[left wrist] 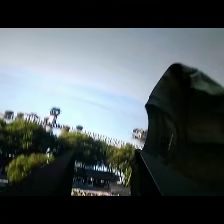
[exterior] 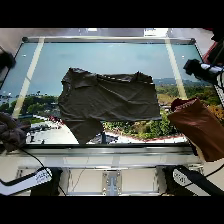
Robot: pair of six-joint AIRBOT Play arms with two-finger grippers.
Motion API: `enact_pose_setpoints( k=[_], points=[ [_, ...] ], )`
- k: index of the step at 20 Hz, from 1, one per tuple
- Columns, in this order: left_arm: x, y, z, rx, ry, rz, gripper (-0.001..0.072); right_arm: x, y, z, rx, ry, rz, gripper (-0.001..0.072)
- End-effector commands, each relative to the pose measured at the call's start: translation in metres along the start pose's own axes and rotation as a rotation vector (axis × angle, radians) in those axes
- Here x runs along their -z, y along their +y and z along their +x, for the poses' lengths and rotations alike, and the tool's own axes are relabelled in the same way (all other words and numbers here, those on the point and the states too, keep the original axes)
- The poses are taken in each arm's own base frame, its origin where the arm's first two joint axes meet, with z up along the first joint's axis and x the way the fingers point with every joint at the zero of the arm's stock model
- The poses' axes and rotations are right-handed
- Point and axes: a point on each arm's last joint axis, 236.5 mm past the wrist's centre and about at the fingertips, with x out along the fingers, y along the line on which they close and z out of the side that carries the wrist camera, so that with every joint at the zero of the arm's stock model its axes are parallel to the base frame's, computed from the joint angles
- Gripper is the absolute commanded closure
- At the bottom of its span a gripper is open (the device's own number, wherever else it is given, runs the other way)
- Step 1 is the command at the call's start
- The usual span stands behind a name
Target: Fold the shirts.
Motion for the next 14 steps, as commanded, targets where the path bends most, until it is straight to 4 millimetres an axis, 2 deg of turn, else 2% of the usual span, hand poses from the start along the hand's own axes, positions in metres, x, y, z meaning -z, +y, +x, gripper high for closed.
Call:
enact_pose_setpoints(
  k=[1,3,4,6,7,9,12,14],
  points=[
    [0.133,-0.004,0.024,0.075,0.178,-0.18,0.0267,0.058,-0.017,-0.011,0.032,0.134,0.02,0.039],
    [0.2,-0.038,0.034,0.199,0.294,-0.357,0.0267,0.081,-0.011,-0.009,-0.002,0.176,0.049,0.039],
    [0.223,-0.052,0.036,0.25,0.352,-0.431,0.0267,0.09,-0.01,-0.009,-0.013,0.195,0.053,0.039],
    [0.256,-0.066,0.04,0.294,0.419,-0.508,0.0267,0.101,-0.01,-0.01,-0.016,0.221,0.06,0.0391],
    [0.27,-0.063,0.042,0.279,0.447,-0.502,0.0266,0.106,-0.01,-0.011,-0.014,0.24,0.06,0.0392],
    [0.283,-0.062,0.045,0.27,0.481,-0.512,0.0266,0.111,-0.012,-0.013,-0.007,0.263,0.055,0.0391],
    [0.283,-0.067,0.055,0.29,0.492,-0.589,0.0265,0.116,-0.012,-0.014,-0.008,0.286,0.059,0.0392],
    [0.293,-0.07,0.062,0.297,0.542,-0.628,0.0262,0.118,-0.01,-0.015,-0.015,0.293,0.066,0.0392]
  ],
)
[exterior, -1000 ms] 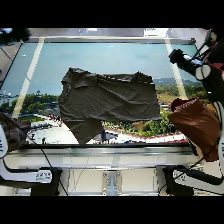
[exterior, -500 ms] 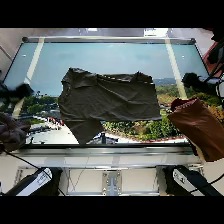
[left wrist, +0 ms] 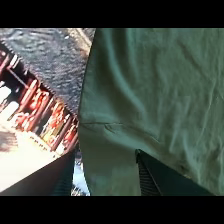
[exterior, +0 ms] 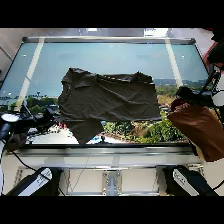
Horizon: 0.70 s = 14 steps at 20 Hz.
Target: Fold the shirts.
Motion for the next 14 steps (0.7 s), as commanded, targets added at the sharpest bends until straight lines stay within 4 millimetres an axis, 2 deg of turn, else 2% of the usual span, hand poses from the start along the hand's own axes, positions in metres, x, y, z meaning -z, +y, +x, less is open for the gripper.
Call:
enact_pose_setpoints(
  k=[1,2,6,9,12,14],
  points=[
    [0.01,0.006,0.017,0.022,0.057,-0.086,0.0199,0.007,0.003,0.0,-0.012,0.028,0.01,0.0392],
    [0.01,0.007,0.02,0.021,0.061,-0.098,0.0098,0.007,0.003,0.0,-0.014,0.028,0.012,0.0391],
    [0.004,0.012,0.032,0.013,0.049,-0.129,0.0097,0.007,0.006,0.0,-0.028,0.027,0.021,0.0392],
    [0.0,0.001,0.041,0.028,0.017,-0.119,0.0105,0.007,0.007,0.0,-0.03,0.028,0.024,0.0392],
    [0.004,-0.016,0.058,0.028,-0.002,-0.073,0.0229,0.008,0.013,-0.001,-0.054,0.03,0.04,0.0392],
    [0.015,-0.02,0.071,0.015,0.024,-0.042,0.0247,0.011,0.015,-0.001,-0.063,0.045,0.047,0.0392]
  ],
)
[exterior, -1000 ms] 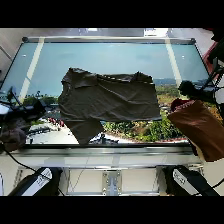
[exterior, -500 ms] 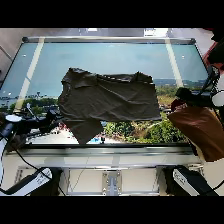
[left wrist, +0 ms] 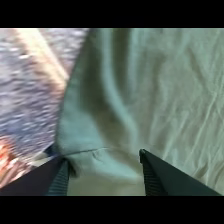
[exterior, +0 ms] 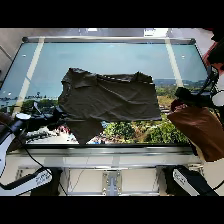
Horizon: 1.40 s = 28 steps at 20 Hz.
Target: Fold the shirts.
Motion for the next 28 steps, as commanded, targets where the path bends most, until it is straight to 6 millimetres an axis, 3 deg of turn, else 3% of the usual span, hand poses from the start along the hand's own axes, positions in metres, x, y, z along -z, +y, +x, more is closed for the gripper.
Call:
enact_pose_setpoints(
  k=[1,2,3,6,9,11,12,15,17,21,28],
  points=[
    [0.007,-0.005,0.019,-0.023,-0.005,0.043,0.038,0.009,0.003,0.0,-0.015,0.04,0.015,0.0392],
    [0.004,-0.005,0.021,-0.027,-0.022,0.047,0.0663,0.019,0.003,-0.001,-0.011,0.08,0.016,0.0392],
    [-0.003,-0.006,0.02,-0.028,-0.047,0.045,0.0699,0.03,0.003,-0.001,-0.012,0.125,0.02,0.0392],
    [-0.02,-0.022,0.016,0.012,-0.099,0.022,0.0699,0.093,-0.002,0.012,-0.021,0.322,0.091,0.0392],
    [-0.025,-0.037,0.011,0.037,-0.096,0.063,0.0699,0.17,0.019,0.036,-0.15,0.501,0.312,0.039],
    [-0.024,-0.041,0.01,0.044,-0.084,0.092,0.0699,0.203,0.026,0.048,-0.201,0.545,0.431,0.0283],
    [-0.022,-0.041,0.01,0.045,-0.076,0.105,0.0699,0.208,0.027,0.057,-0.223,0.521,0.495,0.0283],
    [-0.013,-0.042,0.011,0.051,-0.041,0.114,0.0699,0.181,0.033,0.083,-0.328,0.315,0.708,0.0321],
    [-0.01,-0.043,0.011,0.054,-0.026,0.121,0.0699,0.166,0.026,0.091,-0.347,0.219,0.839,0.0333],
    [-0.007,-0.043,0.011,0.056,-0.015,0.133,0.0699,0.166,-0.001,0.102,-0.261,0.136,0.885,0.0328],
    [-0.007,-0.043,0.011,0.057,-0.015,0.133,0.0699,0.141,-0.04,0.109,-0.157,-0.034,0.993,0.033]
  ],
)
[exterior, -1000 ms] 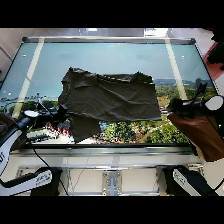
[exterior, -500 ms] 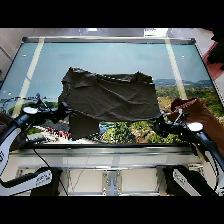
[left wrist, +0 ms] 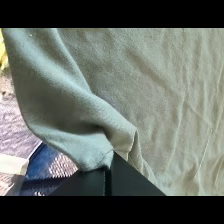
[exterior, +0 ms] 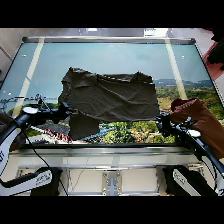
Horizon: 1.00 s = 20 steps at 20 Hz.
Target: Fold the shirts.
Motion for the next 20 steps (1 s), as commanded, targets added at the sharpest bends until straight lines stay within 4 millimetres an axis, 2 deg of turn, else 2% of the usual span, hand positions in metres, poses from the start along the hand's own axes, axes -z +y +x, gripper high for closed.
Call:
enact_pose_setpoints(
  k=[1,3,5,9,10,13,14,15,16,17,18,20],
  points=[
    [0.0,0.0,0.0,0.001,0.001,0.001,0.0699,-0.029,-0.003,-0.002,0.003,-0.126,0.067,0.0331],
    [0.0,0.0,0.0,0.001,0.0,0.001,0.0699,-0.03,-0.008,0.001,0.018,-0.128,0.089,0.0332],
    [0.0,0.0,0.0,0.0,0.0,0.002,0.0699,-0.021,-0.019,0.008,0.054,-0.083,0.102,0.0333],
    [0.0,0.0,0.0,0.0,0.0,0.002,0.0699,-0.015,-0.034,0.017,0.103,-0.061,0.115,0.0337],
    [0.0,0.0,0.0,0.0,0.0,0.004,0.0699,-0.014,-0.036,0.018,0.11,-0.06,0.114,0.0359],
    [0.0,0.0,0.0,0.001,0.001,0.027,0.0699,-0.015,-0.036,0.018,0.107,-0.064,0.127,0.0675],
    [0.0,-0.001,0.0,0.001,0.0,0.028,0.0699,-0.015,-0.032,0.018,0.097,-0.061,0.1,0.0679],
    [-0.004,-0.004,-0.002,0.007,-0.007,0.04,0.0699,-0.014,-0.018,0.018,0.068,-0.047,0.015,0.0679],
    [-0.012,-0.014,-0.007,0.024,-0.023,0.089,0.07,-0.012,0.006,0.014,0.015,-0.027,-0.103,0.068],
    [-0.024,-0.029,-0.016,0.048,-0.045,0.154,0.07,-0.01,0.04,0.005,-0.066,-0.021,-0.242,0.068],
    [-0.034,-0.05,-0.031,0.084,-0.065,0.227,0.07,-0.008,0.077,-0.009,-0.153,-0.03,-0.366,0.068],
    [-0.052,-0.105,-0.081,0.172,-0.132,0.419,0.07,-0.007,0.153,-0.058,-0.317,-0.11,-0.587,0.0681]
  ],
)
